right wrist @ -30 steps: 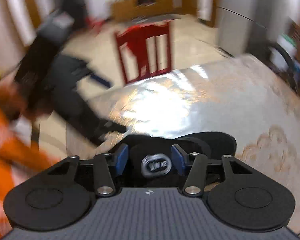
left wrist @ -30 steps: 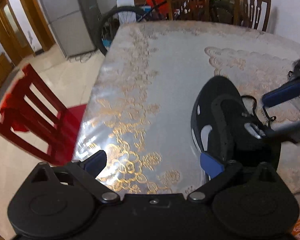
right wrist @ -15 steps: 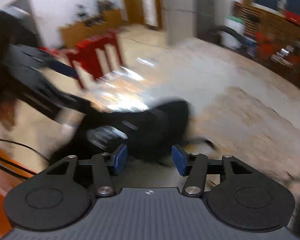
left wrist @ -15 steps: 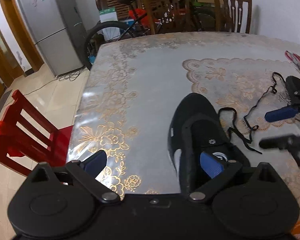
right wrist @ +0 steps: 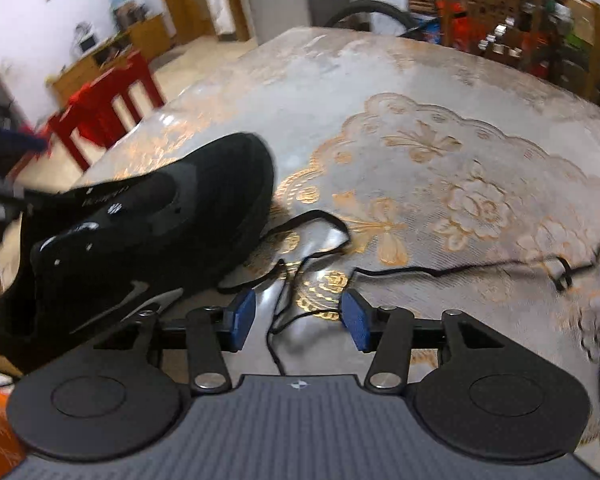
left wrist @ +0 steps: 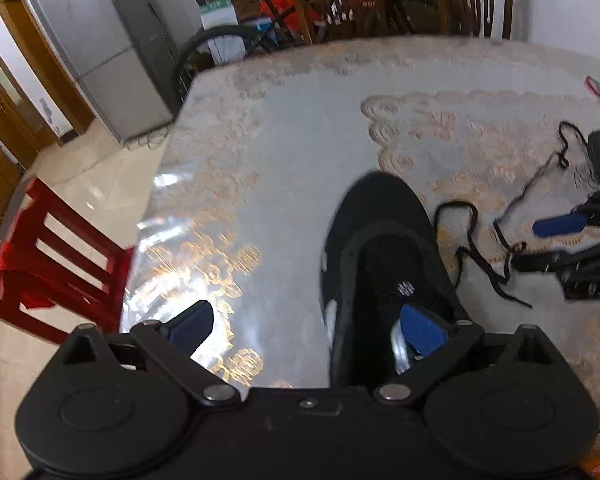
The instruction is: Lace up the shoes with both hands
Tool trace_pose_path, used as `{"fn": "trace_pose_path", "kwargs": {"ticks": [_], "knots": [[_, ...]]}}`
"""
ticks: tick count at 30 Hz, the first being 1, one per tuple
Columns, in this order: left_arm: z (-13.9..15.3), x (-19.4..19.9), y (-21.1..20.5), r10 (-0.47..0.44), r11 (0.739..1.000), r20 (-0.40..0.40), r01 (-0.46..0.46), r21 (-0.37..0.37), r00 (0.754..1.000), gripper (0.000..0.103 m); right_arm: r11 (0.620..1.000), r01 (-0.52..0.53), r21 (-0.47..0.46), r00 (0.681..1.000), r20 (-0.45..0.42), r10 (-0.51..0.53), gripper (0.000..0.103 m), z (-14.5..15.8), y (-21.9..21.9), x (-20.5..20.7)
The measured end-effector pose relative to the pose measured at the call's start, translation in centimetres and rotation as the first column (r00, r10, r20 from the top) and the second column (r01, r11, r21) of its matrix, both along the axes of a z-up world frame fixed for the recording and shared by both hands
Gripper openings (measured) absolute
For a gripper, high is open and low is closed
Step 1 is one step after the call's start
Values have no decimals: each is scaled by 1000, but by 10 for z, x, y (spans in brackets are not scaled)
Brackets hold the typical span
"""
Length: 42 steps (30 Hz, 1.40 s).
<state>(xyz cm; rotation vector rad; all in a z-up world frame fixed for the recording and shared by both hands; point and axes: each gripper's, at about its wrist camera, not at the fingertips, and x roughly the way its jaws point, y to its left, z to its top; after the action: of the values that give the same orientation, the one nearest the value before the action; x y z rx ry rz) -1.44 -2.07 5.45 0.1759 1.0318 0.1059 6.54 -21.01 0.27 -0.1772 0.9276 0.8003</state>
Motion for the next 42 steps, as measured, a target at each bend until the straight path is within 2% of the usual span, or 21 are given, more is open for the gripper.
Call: {"fn": "trace_pose_path", "kwargs": {"ticks": [5,11,14,16,17,18,21,22,23,24,25,26,28,31,32,34,35,36,38,39,42], "knots": [[-6,4,-2,13,999,-8,-13,-32,1000,102,987,158,12,985,-78,-156,52,-10,-33,8],[-1,0,1,59,998,12,-59,-27,998,101,986,169,0,981,-100,-169,52,-9,-48,13],[7,-6,7,92,996,27,-91,-25,995,101,999,47,23,993,-112,-44,52,-1,-43,6],[8,-7,9,102,995,20,-102,-20,995,101,996,-89,-7,992,-91,88,51,-1,-31,-4],[8,-7,9,104,994,18,-104,-17,994,101,988,-151,-35,986,-77,148,48,-1,-25,-10],[8,-8,9,108,994,14,-108,-13,994,101,975,-213,-67,976,-55,210,40,-2,-18,-16],[6,-9,7,113,994,0,-113,-10,994,101,918,-378,-119,925,-21,378,35,1,-3,-25],[5,-10,7,111,994,-4,-111,-9,994,101,882,-449,-144,891,0,454,35,4,1,-27],[4,-10,5,110,994,-7,-110,-3,994,101,828,-527,-190,839,38,543,34,8,5,-30],[3,-11,4,110,994,-9,-110,5,994,101,753,-612,-242,760,84,645,34,12,8,-34],[3,-11,3,110,994,-10,-109,13,994,101,666,-684,-299,664,122,737,34,16,10,-37],[3,-11,2,112,994,-9,-112,21,994,101,565,-738,-368,554,148,819,34,18,14,-39],[3,-12,0,126,992,-3,-126,29,992,101,351,-788,-505,329,137,934,34,16,24,-41],[5,-14,-2,152,988,14,-152,17,988,101,91,-795,-599,62,69,996,34,3,34,-43],[5,-15,-2,158,987,18,-158,13,987,101,19,-781,-624,-11,43,999,34,-1,36,-45],[4,-15,-4,167,986,23,-168,13,986,101,-100,-747,-657,-126,-8,992,34,-12,35,-50],[4,-15,-4,171,985,29,-172,15,985,101,-115,-741,-661,-149,-5,989,34,-14,34,-51],[3,-15,-5,175,984,32,-175,14,984,101,-106,-745,-658,-152,13,988,33,-14,34,-51],[3,-15,-4,183,983,36,-184,8,982,101,-17,-764,-645,-54,38,998,33,-14,36,-46],[2,-15,-4,189,982,37,-190,4,981,101,60,-777,-627,30,58,998,32,-14,38,-41],[2,-14,-4,203,979,39,-203,-3,978,101,378,-730,-569,413,73,908,32,-13,47,-16]]}}
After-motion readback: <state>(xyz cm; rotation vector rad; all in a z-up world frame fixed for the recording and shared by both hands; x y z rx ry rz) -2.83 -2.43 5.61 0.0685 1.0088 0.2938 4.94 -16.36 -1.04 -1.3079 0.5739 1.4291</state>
